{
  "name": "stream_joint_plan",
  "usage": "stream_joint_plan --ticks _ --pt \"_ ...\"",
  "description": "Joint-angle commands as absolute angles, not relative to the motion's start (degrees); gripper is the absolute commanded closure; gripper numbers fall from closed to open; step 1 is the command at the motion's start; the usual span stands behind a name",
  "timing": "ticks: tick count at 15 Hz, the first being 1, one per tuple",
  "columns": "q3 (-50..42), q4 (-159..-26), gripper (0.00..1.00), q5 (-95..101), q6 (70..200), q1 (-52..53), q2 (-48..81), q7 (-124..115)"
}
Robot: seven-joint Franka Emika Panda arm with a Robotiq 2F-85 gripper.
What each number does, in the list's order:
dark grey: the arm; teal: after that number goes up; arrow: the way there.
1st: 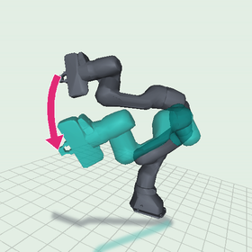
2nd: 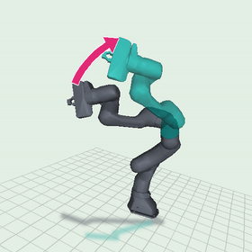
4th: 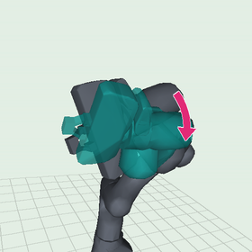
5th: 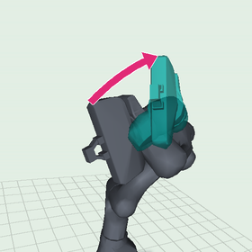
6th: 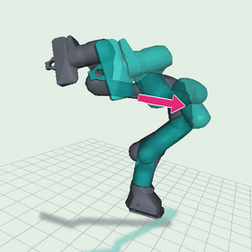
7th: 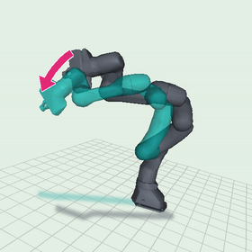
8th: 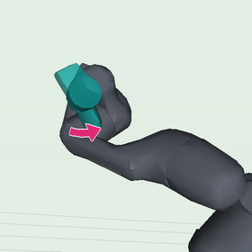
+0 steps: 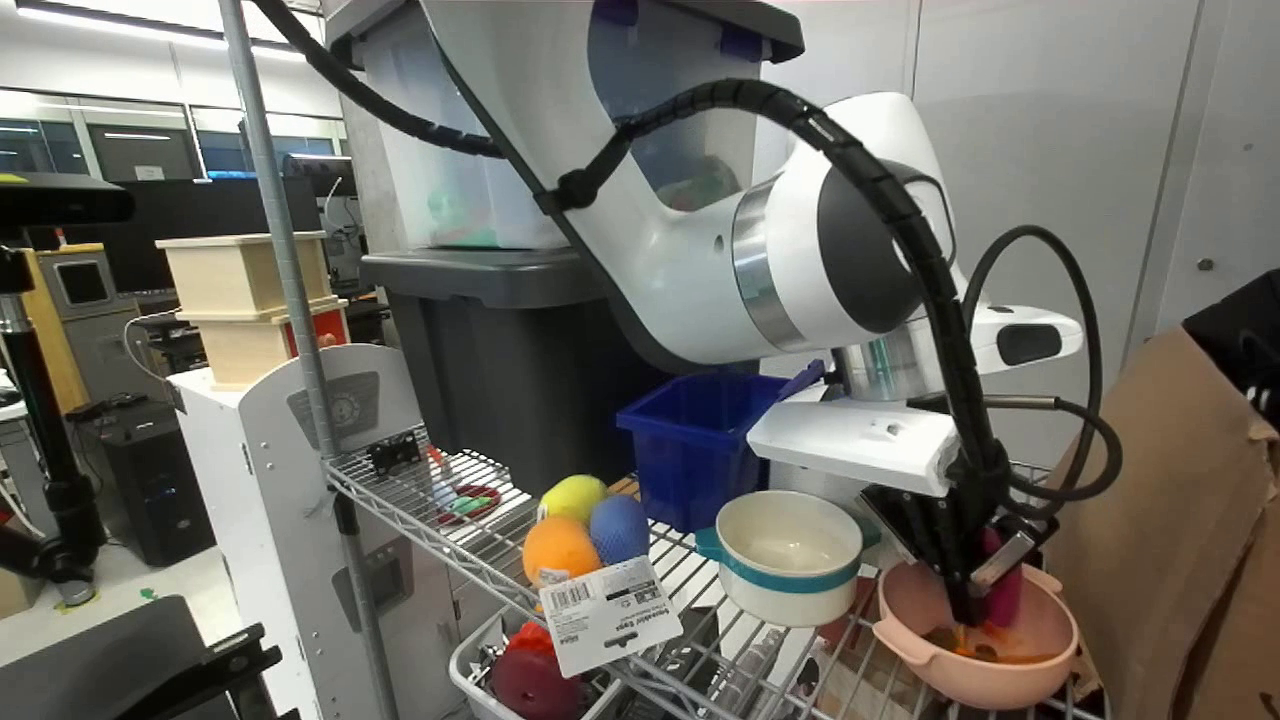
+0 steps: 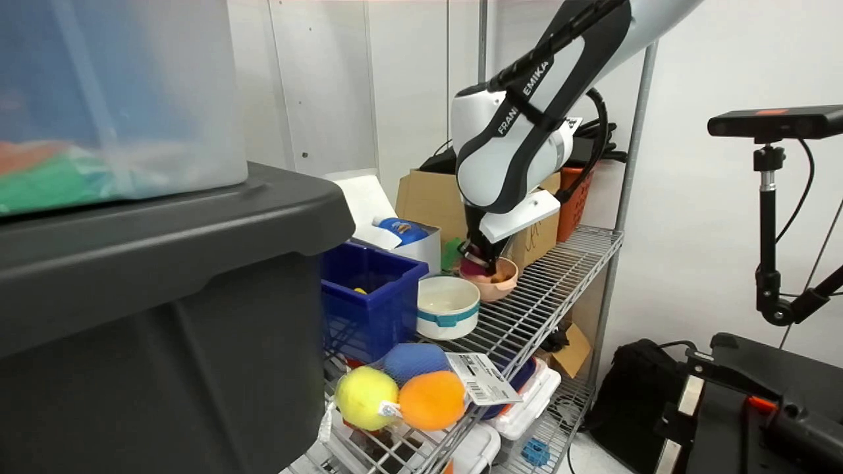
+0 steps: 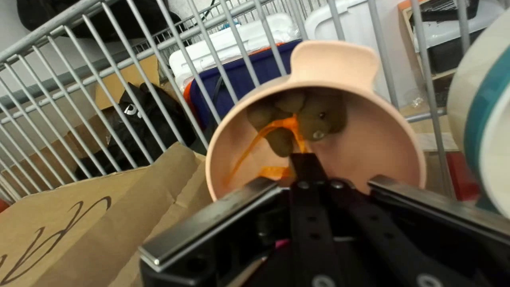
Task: Move the pink toy fruit from the peach bowl and put it in the white bowl
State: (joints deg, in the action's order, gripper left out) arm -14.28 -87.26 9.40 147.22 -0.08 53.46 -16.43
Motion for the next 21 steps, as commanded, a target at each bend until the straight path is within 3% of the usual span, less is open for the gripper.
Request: stream_joint_plan --ticks 1,9,21 --pt "-13.45 -93.39 1.0 8.54 147.97 -0.54 46.35 -14.15" --pt "-12.58 -104.77 1.0 8.87 149.32 -1.03 33.78 -11.36" --pt "-9.96 -111.65 1.0 10.17 150.53 2.25 27.48 -12.84"
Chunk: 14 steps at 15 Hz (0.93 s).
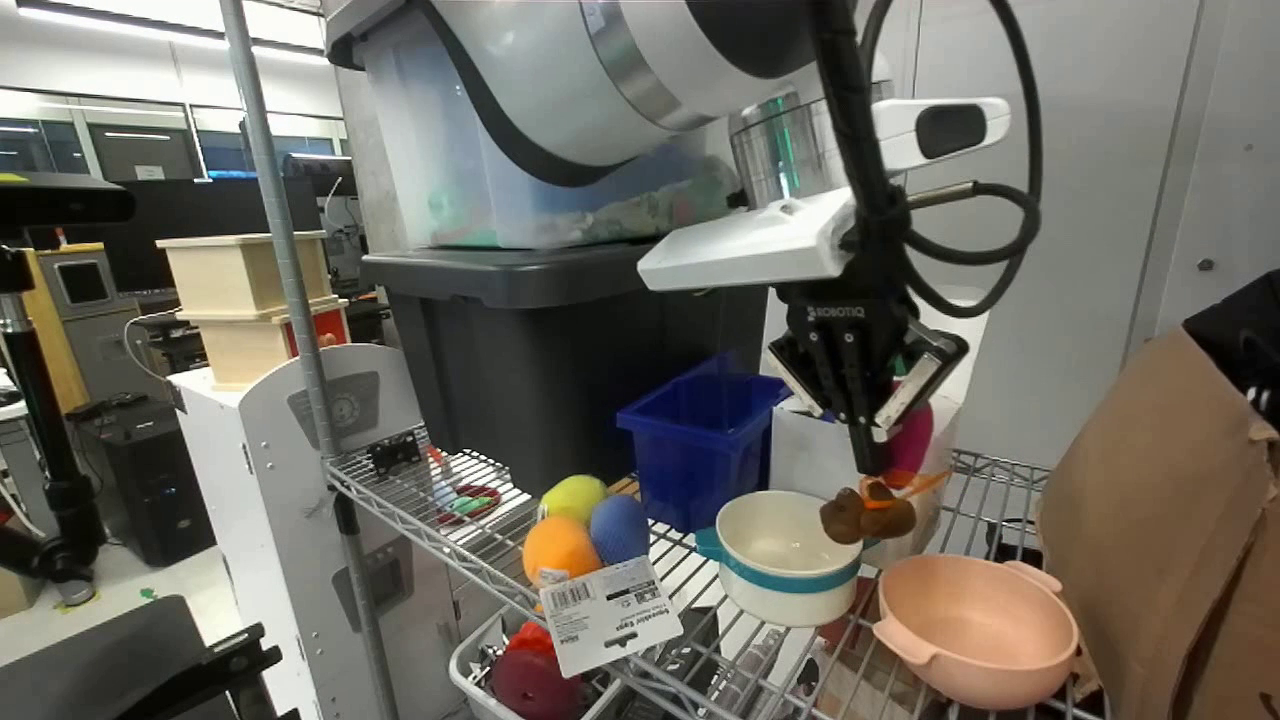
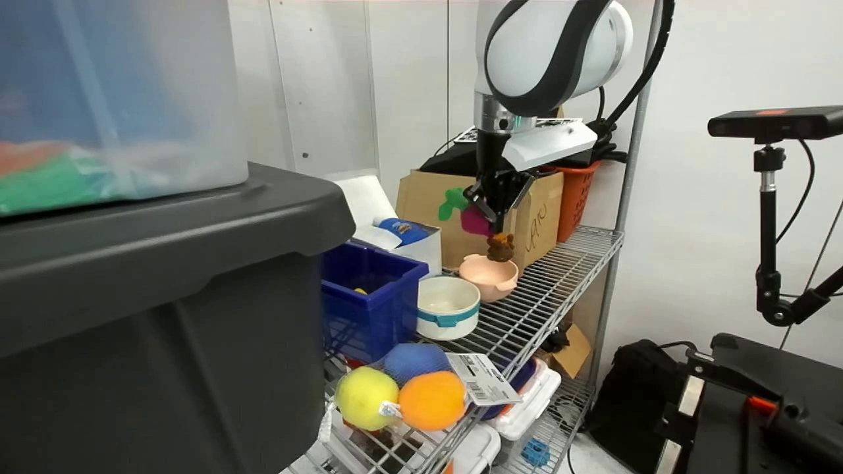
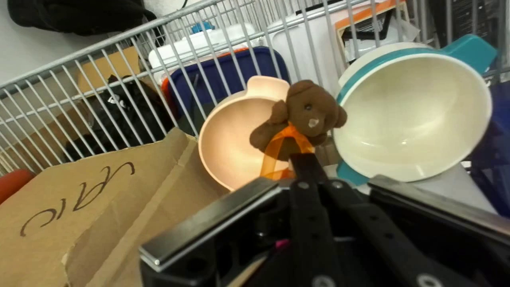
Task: Move the pink toy fruit from the peach bowl and put it in the white bowl
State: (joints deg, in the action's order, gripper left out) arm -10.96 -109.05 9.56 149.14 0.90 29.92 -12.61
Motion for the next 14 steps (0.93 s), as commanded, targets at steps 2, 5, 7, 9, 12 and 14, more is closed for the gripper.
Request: stream_joint_plan --ticks 2,5,7,9,12,14 --pt "-9.35 -111.83 1.0 10.52 151.13 3.4 27.74 -13.02" --pt "-8.98 -110.61 1.0 11.08 151.95 4.74 29.67 -13.03" --pt "-9.13 -109.57 1.0 11.22 152.49 5.3 31.3 -13.13" --pt "-9.33 -108.45 1.0 11.1 153.66 5.57 33.23 -13.38" --pt "-9.51 -106.54 1.0 10.49 155.13 5.54 35.93 -13.34" --pt "-9.77 -105.32 1.0 10.28 156.01 5.71 37.51 -13.41"
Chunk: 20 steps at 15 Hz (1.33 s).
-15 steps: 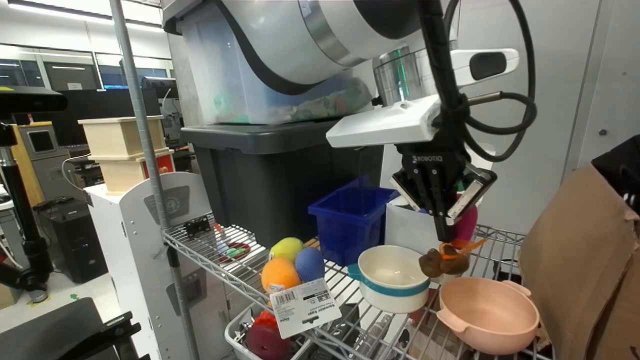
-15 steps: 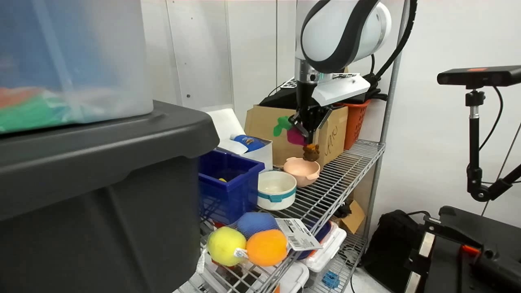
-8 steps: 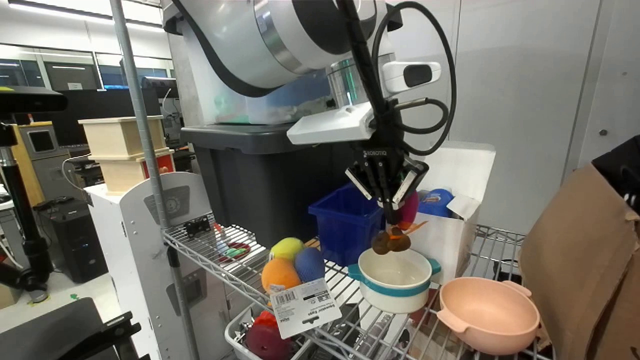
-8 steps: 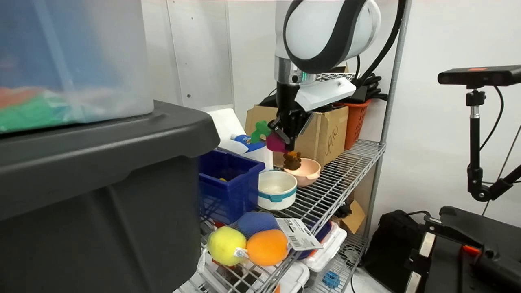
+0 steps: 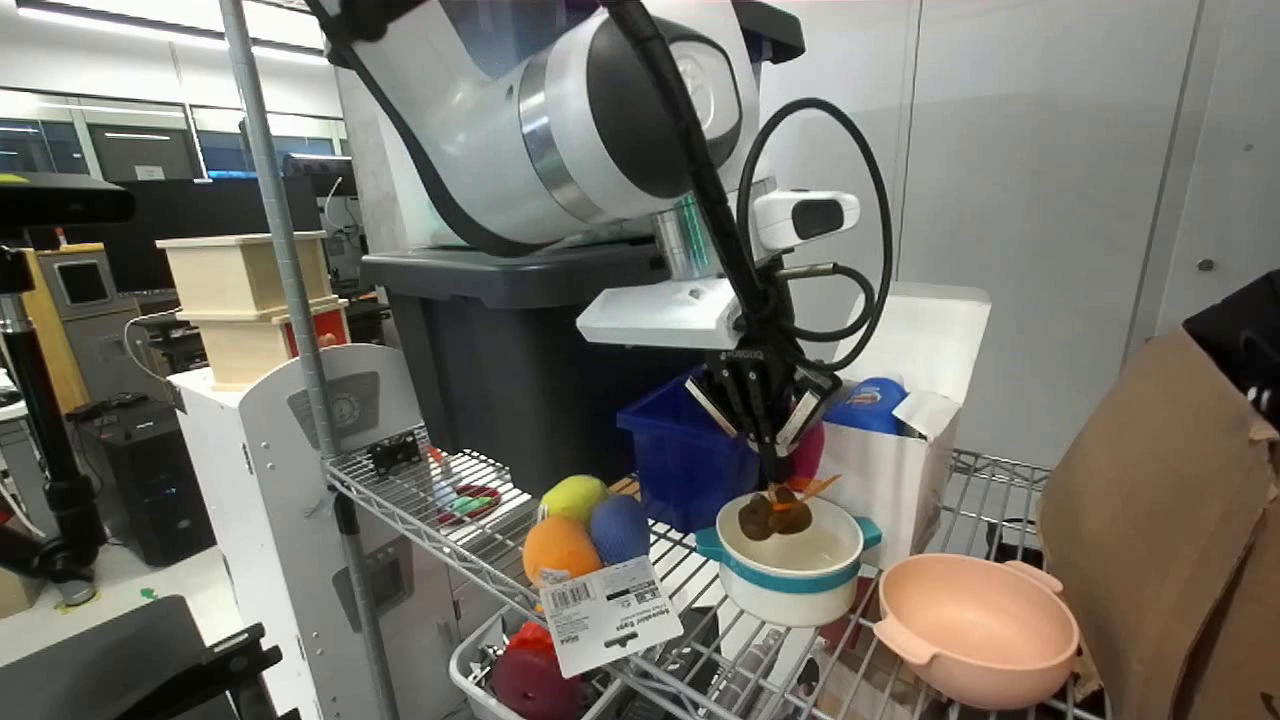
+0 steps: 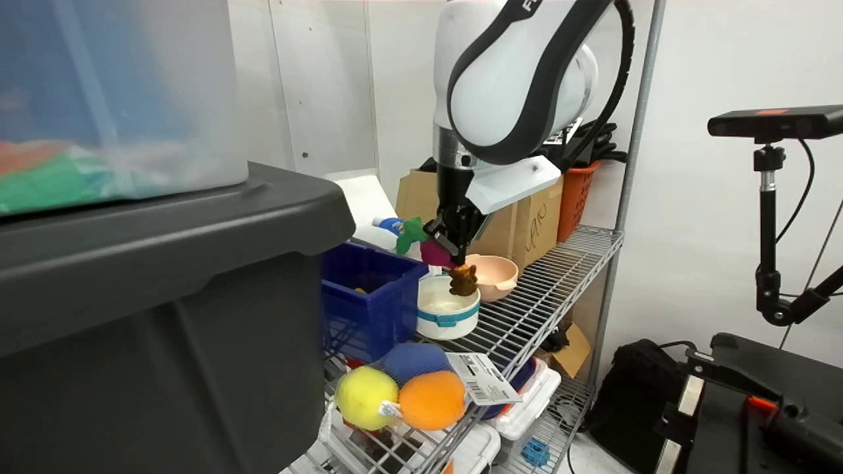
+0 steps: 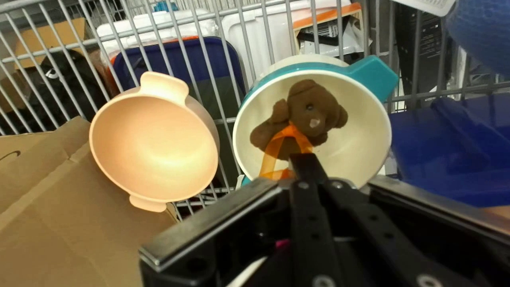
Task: Move the pink toy fruit from the peach bowl and put it in the white bowl
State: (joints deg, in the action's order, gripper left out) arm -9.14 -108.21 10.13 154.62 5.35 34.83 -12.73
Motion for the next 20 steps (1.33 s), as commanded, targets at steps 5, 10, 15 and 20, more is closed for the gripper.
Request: stream_joint_plan --ticks 5,10,15,20 --pt "-11.07 -101.91 0.62 10.14 155.67 6.67 40.56 -15.34" --pt "-10.8 -103.12 0.27 9.77 155.76 5.78 38.53 -14.19" --pt "-12.74 -108.05 0.0 10.79 154.25 5.94 34.69 -14.4" --pt "-14.18 -118.49 0.0 12.57 154.1 5.75 27.81 -12.98"
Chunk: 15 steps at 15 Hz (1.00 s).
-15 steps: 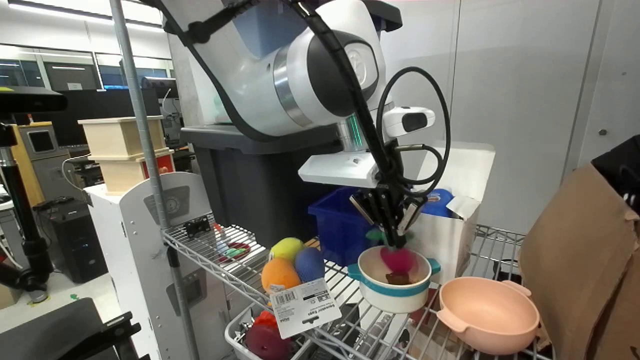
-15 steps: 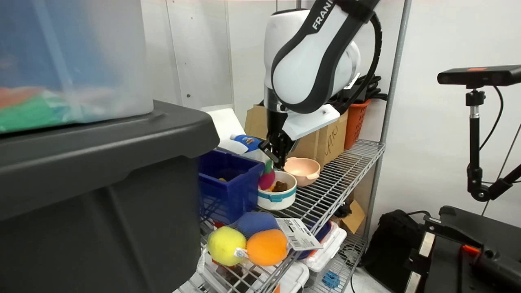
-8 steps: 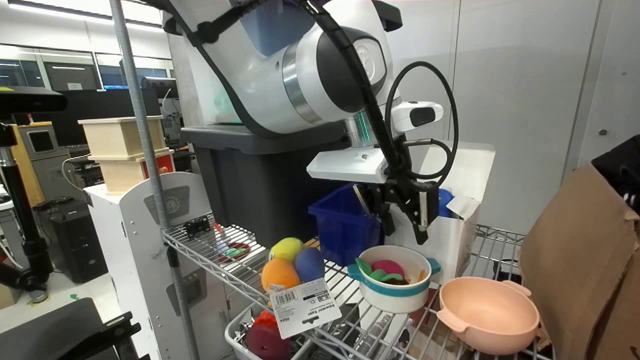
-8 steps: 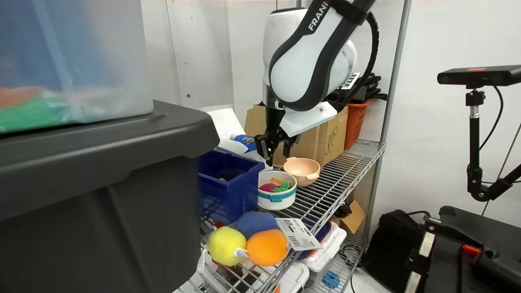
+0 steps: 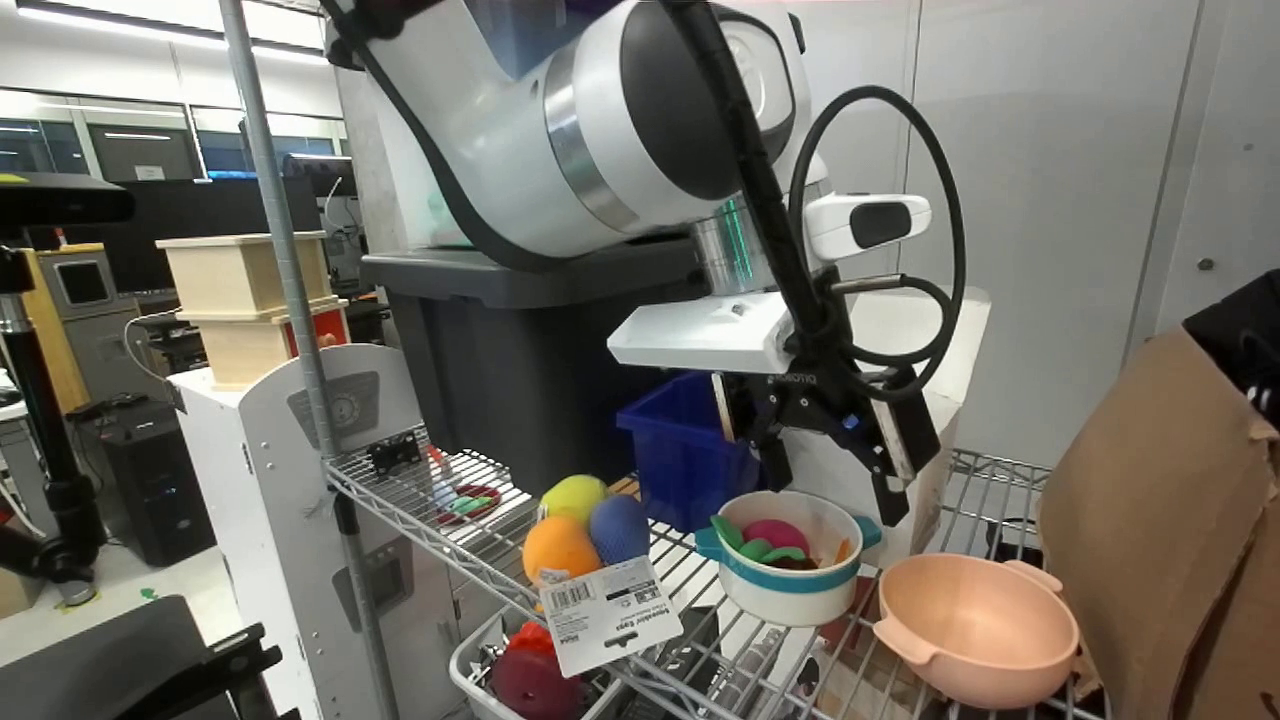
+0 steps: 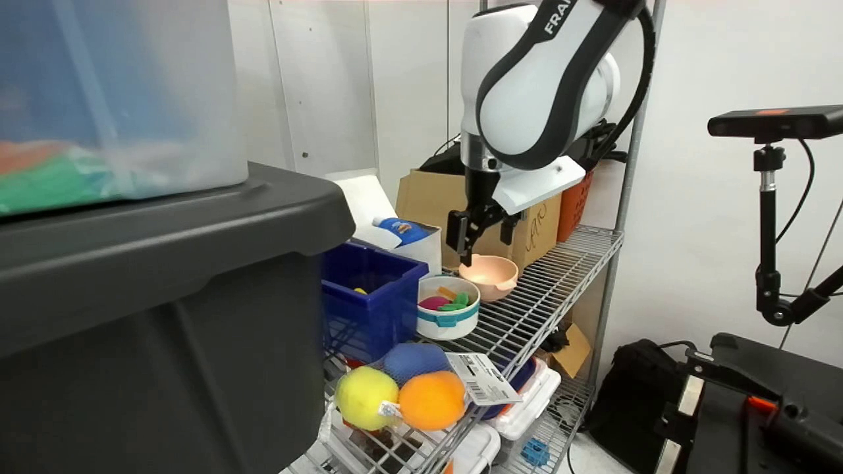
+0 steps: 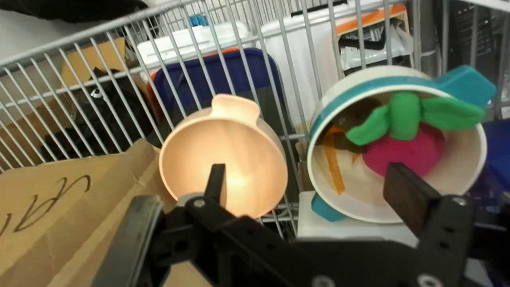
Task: Move the pink toy fruit from the peach bowl and put it in the white bowl
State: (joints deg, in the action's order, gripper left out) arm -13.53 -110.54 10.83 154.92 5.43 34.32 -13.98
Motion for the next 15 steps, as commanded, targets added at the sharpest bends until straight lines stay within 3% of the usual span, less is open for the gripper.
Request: stream_joint_plan --ticks 1,15 --pt "-14.26 -120.54 0.0 13.01 154.05 5.69 26.44 -12.69" --pt "-9.23 -153.34 0.0 17.05 150.7 1.98 -3.91 -3.61"
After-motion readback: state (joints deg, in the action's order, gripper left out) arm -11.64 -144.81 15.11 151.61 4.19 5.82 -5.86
